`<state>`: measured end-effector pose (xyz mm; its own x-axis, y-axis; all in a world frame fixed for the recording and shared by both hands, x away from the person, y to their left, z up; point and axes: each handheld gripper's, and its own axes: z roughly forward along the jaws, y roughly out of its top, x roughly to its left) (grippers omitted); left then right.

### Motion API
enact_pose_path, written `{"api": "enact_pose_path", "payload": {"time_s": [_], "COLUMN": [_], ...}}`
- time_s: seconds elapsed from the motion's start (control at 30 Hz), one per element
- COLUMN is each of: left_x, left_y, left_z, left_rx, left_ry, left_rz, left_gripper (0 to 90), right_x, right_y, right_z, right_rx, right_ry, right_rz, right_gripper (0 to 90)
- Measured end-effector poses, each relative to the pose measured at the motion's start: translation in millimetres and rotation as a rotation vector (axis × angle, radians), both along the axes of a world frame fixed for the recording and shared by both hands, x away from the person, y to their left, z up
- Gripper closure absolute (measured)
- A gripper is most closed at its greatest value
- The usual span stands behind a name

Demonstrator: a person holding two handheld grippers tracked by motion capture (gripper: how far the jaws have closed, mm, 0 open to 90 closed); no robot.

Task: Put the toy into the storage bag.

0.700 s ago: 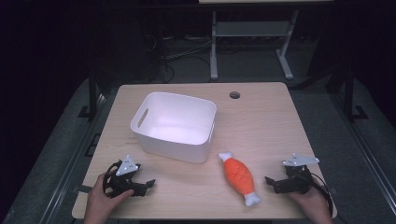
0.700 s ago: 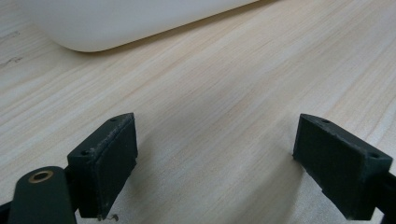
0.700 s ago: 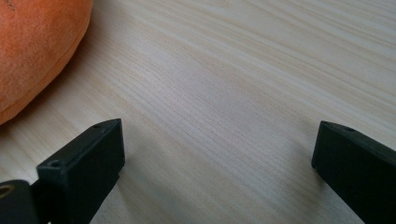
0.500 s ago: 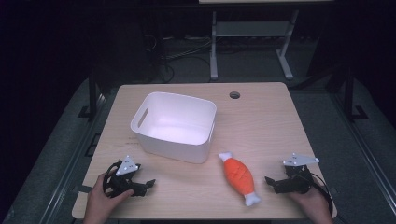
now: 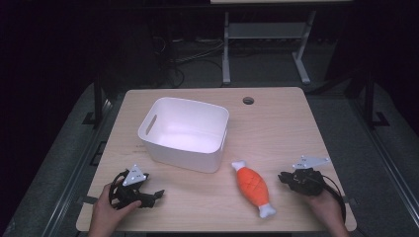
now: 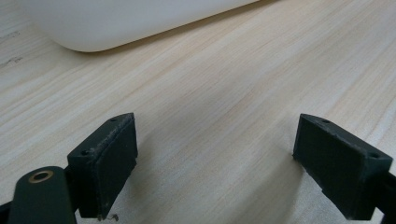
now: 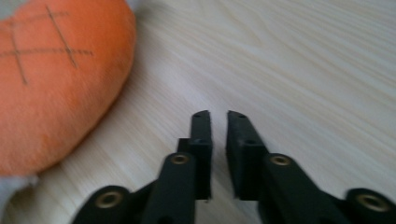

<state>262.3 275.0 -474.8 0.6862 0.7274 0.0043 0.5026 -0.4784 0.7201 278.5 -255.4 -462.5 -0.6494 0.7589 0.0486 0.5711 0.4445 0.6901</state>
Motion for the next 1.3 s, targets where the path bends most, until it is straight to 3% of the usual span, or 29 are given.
{"api": "enact_pose_path", "payload": {"time_s": [0.07, 0.37, 0.67, 1.07, 1.3], "left_x": [0.0, 0.0, 0.0, 0.0, 0.0], "left_y": [0.0, 0.0, -0.1, -0.2, -0.2], "left_z": [0.0, 0.0, 0.1, 0.1, 0.1], "left_rx": [0.000, 0.000, -0.001, -0.001, -0.001], "left_ry": [0.000, 0.000, 0.001, 0.000, 0.001], "left_rz": [0.000, 0.000, 0.001, 0.001, 0.001], "left_gripper": [12.8, 12.8, 12.8, 12.8, 12.7], "right_x": [3.8, 25.0, 45.0, 64.9, 66.8], "right_y": [3.5, 29.2, 49.1, 82.8, 95.2], "right_z": [2.6, 14.8, 16.4, 6.4, 2.4], "right_rx": [0.013, 0.037, 0.072, 0.039, 0.024], "right_ry": [-0.006, -0.012, -0.013, 0.017, 0.015], "right_rz": [0.015, 0.080, 0.111, 0.163, 0.195], "right_gripper": [89.4, 89.6, 89.6, 89.6, 89.5]}}
